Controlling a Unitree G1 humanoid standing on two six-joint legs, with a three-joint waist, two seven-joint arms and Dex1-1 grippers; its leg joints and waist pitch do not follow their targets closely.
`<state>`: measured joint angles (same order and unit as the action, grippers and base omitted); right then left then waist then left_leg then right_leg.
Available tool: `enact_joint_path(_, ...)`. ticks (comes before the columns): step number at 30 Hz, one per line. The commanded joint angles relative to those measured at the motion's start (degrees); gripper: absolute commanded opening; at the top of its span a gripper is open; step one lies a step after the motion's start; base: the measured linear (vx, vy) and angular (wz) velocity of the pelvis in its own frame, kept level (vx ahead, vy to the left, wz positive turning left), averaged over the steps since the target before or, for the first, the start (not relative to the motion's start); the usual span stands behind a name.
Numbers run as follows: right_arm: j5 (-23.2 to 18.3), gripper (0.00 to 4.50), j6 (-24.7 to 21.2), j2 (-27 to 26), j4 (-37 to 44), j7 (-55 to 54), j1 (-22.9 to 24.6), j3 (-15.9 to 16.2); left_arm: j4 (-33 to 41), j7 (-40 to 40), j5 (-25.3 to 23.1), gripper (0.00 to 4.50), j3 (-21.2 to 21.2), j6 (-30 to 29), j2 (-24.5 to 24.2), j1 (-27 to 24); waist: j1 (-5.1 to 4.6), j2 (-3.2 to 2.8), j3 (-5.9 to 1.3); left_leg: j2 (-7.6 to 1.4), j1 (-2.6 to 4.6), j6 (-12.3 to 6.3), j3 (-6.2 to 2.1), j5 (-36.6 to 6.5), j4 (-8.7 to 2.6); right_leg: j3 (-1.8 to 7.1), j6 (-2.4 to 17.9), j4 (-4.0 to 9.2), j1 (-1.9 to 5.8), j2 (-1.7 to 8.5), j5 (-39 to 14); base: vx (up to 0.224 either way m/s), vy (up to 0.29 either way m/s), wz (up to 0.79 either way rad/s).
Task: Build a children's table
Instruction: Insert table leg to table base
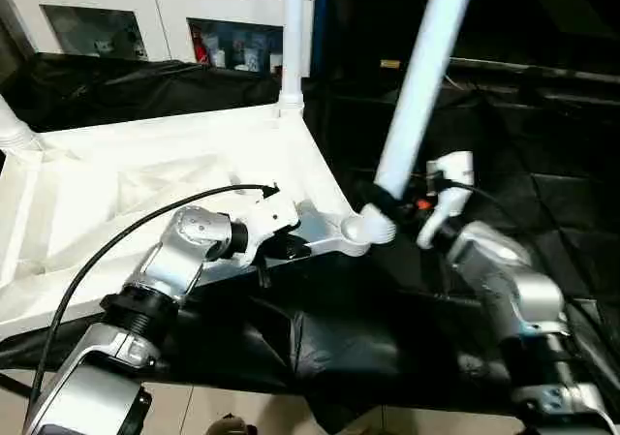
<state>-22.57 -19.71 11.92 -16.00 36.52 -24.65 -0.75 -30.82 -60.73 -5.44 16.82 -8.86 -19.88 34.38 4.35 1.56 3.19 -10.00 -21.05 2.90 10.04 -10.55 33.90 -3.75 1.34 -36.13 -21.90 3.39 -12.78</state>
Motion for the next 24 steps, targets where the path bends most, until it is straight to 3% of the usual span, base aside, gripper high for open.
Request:
enact_joint_path(1, 0.37, 1.89, -0.58, 0.08, -0.32, 0.91, -1.41, 0.5, -1.96, 1.08, -0.39, 0.0, 0.46, -0.16, -0.27, -0.99, 0.05, 0.5, -3.29, -3.57, 0.56, -1.88, -1.06, -7.73, -4.08, 3.43, 11.35, 4.85, 2.35, 5.74, -8.56, 0.0, 0.0, 0.0)
enact_joint_path(3, 0.95, 1.89, -0.32, 0.06, -1.33, 1.48, -2.01, 0.95, -1.75, 1.28, -0.31, 0.0, 0.37, -0.29, -0.21, -1.13, 0.07, 0.84, -3.29, -3.54, 0.53, -1.98, -0.99, -7.56, -4.05, 3.44, 11.15, 4.85, 2.39, 5.71, -8.45, 0.0, 0.0, 0.0)
enact_joint_path(14, 3.73, 1.89, 5.28, -1.79, -11.54, 2.51, -5.98, 2.05, -1.06, 0.75, -0.51, 0.0, 0.77, 0.45, -0.92, -1.65, -0.03, 0.67, -3.34, -3.55, 0.56, -2.01, -0.97, -7.09, -3.98, 3.46, 12.02, 4.63, 2.33, 5.81, -7.3, 0.0, 0.0, 0.0)
enact_joint_path(24, 4.5, 1.89, 10.86, -4.13, -20.9, 2.69, -9.27, 0.47, -0.53, 0.9, -0.59, 0.0, 0.75, 0.59, -1.34, -1.92, -0.38, 0.52, -3.27, -3.63, 0.56, -1.72, -1.05, -8.09, -4.11, 3.43, 12.73, 4.64, 2.38, 5.85, -7.79, 0.0, 0.0, 0.0)
